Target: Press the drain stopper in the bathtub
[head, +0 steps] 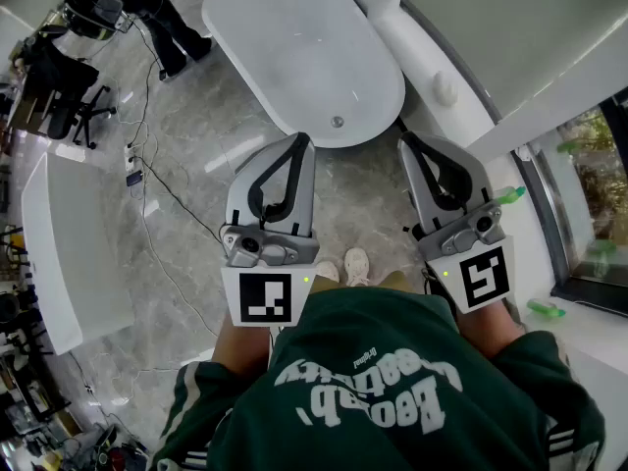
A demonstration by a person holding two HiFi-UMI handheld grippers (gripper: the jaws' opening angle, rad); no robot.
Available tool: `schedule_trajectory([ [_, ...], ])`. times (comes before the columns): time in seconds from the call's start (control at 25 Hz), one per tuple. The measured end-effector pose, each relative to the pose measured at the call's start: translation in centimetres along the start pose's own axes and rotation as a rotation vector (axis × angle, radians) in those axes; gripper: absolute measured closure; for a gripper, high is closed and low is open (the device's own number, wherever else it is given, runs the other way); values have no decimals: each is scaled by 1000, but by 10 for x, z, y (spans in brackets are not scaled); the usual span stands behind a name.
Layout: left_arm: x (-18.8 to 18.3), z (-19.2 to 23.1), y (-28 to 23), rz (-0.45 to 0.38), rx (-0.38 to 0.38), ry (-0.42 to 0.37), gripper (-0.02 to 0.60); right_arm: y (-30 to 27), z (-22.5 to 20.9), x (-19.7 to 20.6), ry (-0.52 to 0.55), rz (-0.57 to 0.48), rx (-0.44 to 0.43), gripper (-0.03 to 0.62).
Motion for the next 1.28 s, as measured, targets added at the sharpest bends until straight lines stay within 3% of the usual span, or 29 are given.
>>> schedule_trajectory([
  [0.48, -2, -21, -5, -3, 36, 7, 577, 16, -15, 16, -59, -11, -2, 582],
  [0.8, 3, -28, -7, 44, 30, 36, 577, 25, -19, 27, -126, -32, -32, 580],
  [1.08, 7, -21, 1, 39, 44, 0, 577, 20, -10, 26, -151, -44, -27, 580],
  [1.28, 9, -28, -24, 13, 51, 2, 577, 18, -29, 37, -134, -32, -12, 580],
])
Point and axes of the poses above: the fingertips, and each gripper's own axes: y backward along the fingers, z to its left, x out of its underside, the point moved 3 cm from there along y, backward along the fingers, and after that the axes turned 13 degrees about z, right-handed, at the moved point
